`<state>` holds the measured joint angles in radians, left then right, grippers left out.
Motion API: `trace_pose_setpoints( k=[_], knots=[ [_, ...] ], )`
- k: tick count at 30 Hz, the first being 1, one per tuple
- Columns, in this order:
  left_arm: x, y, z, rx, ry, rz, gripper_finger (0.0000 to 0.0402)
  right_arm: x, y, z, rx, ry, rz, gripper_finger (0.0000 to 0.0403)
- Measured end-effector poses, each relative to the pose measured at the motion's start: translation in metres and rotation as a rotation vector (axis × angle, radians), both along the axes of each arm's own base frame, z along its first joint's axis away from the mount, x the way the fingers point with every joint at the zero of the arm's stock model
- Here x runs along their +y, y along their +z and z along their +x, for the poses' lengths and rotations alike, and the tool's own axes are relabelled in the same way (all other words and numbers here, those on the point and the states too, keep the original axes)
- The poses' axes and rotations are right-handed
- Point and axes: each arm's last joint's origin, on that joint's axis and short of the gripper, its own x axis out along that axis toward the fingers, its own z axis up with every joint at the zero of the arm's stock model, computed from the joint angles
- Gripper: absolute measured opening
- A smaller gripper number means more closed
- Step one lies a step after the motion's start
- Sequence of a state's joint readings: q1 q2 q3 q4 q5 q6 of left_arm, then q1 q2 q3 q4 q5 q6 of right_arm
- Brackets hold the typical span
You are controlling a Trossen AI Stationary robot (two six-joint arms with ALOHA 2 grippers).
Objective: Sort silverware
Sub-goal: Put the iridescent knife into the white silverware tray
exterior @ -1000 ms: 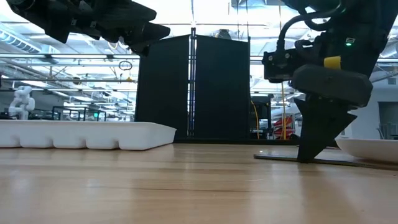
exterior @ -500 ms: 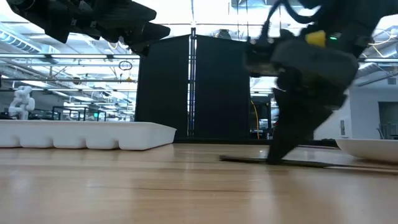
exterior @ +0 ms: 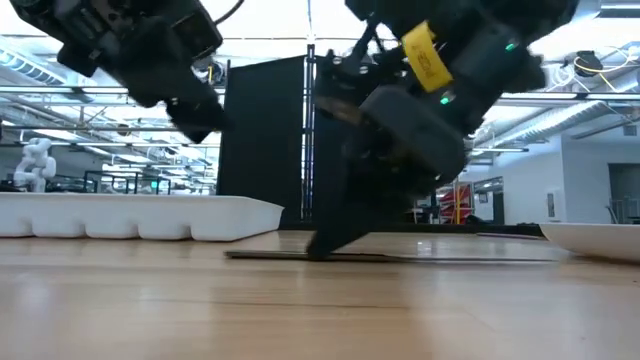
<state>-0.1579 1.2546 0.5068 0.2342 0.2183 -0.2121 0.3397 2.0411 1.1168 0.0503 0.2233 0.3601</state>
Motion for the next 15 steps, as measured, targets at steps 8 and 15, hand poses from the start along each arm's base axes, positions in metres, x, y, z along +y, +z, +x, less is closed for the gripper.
trace_pose_setpoints(
  k=[8, 15],
  knots=[
    [-0.034, -0.006, -0.01, 0.057, -0.056, 0.033, 0.0198, -0.028, 0.005, 0.017, -0.082, 0.074, -0.083, 0.0016],
    [-0.057, -0.029, -0.005, 0.035, 0.089, 0.2, 0.0198, -0.038, 0.009, 0.024, -0.107, 0.109, -0.08, 0.0001]
  ],
)
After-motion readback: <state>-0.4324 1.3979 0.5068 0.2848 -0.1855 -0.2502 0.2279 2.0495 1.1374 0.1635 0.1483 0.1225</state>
